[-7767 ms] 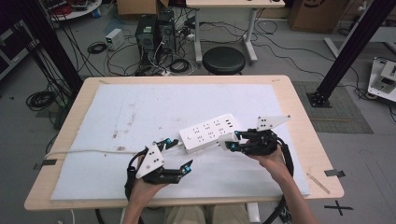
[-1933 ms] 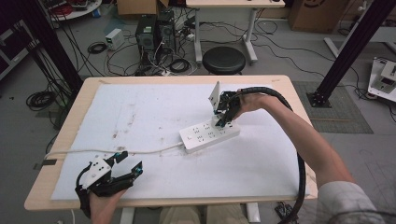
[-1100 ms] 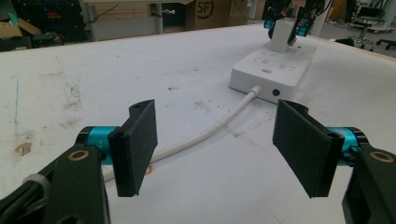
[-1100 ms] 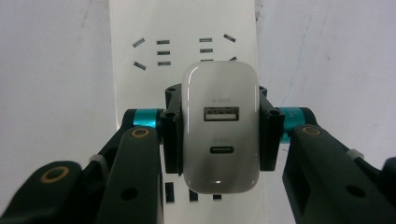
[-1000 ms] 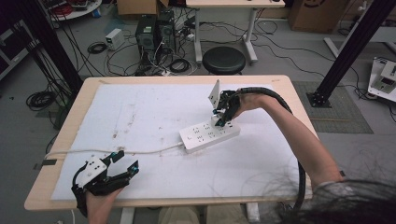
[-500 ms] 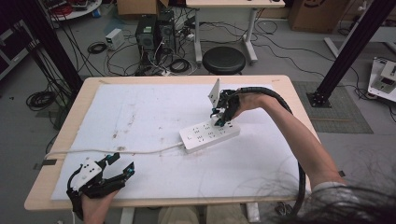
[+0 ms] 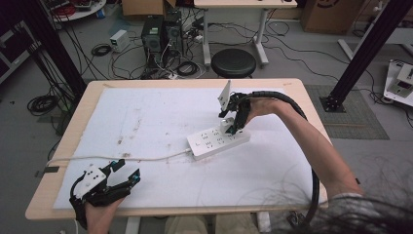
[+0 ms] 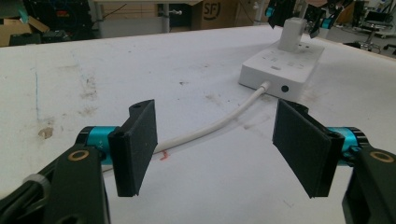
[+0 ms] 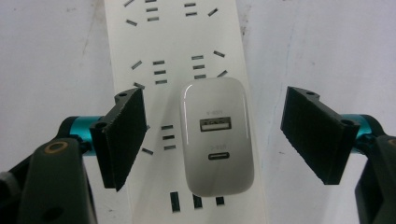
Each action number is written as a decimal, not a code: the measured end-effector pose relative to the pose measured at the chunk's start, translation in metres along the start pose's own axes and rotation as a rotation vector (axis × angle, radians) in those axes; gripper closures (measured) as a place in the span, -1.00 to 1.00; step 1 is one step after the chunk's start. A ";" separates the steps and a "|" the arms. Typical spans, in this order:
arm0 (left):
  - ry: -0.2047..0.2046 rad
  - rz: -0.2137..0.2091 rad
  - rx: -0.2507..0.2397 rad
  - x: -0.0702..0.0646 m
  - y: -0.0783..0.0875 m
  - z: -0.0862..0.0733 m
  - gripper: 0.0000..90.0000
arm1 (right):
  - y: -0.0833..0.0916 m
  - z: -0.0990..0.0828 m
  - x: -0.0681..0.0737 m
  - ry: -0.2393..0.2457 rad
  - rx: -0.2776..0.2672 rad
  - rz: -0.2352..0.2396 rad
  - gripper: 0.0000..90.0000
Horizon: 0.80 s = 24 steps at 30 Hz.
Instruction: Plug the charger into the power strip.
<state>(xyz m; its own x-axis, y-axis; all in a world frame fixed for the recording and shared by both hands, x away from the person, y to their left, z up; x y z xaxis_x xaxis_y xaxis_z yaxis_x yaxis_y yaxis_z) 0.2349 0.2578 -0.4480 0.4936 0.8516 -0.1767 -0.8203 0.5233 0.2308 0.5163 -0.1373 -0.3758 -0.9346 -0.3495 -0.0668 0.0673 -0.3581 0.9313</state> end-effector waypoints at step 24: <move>-0.007 -0.004 0.013 0.000 -0.008 0.004 -0.32 | 0.030 -0.036 0.046 -0.240 -0.122 -0.190 -0.50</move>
<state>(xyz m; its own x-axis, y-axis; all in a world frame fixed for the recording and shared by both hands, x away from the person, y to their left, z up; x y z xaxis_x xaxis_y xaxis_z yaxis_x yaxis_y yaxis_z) 0.2426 0.2532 -0.4462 0.4989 0.8496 -0.1710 -0.8144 0.5270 0.2430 0.4877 -0.1957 -0.3641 -0.9892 -0.0572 -0.1353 -0.0884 -0.5035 0.8595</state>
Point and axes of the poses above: each handheld gripper's, and its own axes: y roughly backward along the jaws, z roughly out of its top, x roughly to its left, the point moved 1 cm from there along -y, roughly forward along the jaws, and after that the axes turned 6 degrees about y, right-handed, at the moved point
